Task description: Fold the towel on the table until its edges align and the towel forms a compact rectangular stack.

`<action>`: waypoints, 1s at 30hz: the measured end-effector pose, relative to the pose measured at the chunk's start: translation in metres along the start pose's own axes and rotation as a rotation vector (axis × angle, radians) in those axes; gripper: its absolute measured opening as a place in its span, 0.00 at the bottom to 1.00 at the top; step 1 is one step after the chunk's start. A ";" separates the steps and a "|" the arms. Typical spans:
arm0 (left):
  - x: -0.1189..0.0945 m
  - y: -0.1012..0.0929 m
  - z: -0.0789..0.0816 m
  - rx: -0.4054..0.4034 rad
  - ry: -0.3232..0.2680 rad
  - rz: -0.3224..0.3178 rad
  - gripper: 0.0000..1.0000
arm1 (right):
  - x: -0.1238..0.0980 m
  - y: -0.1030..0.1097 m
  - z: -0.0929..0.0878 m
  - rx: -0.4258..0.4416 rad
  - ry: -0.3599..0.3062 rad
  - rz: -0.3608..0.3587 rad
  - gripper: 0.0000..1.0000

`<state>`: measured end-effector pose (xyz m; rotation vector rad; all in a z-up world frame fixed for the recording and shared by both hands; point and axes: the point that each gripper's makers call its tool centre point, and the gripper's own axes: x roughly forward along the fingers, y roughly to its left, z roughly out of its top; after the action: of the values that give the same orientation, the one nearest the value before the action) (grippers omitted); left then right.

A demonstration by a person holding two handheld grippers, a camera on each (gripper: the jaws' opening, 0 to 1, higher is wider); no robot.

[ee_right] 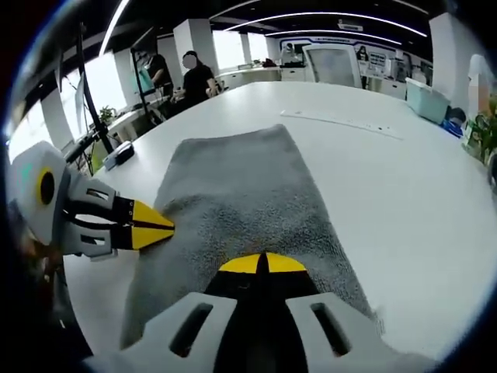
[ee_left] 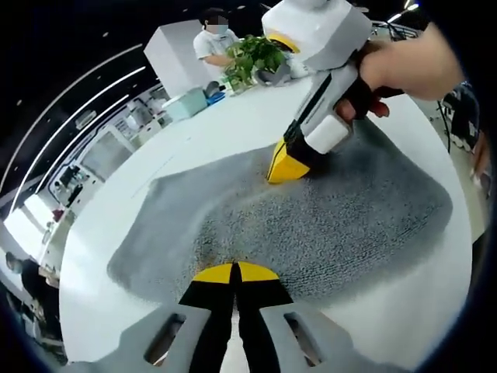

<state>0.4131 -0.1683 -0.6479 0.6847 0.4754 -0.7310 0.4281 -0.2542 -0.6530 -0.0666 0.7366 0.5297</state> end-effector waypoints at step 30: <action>0.003 0.014 -0.006 -0.054 -0.009 0.011 0.00 | -0.002 0.011 -0.004 0.017 -0.004 0.017 0.00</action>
<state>0.4241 -0.1581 -0.6483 0.6328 0.4807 -0.7081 0.4188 -0.2467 -0.6531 -0.0437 0.7386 0.5400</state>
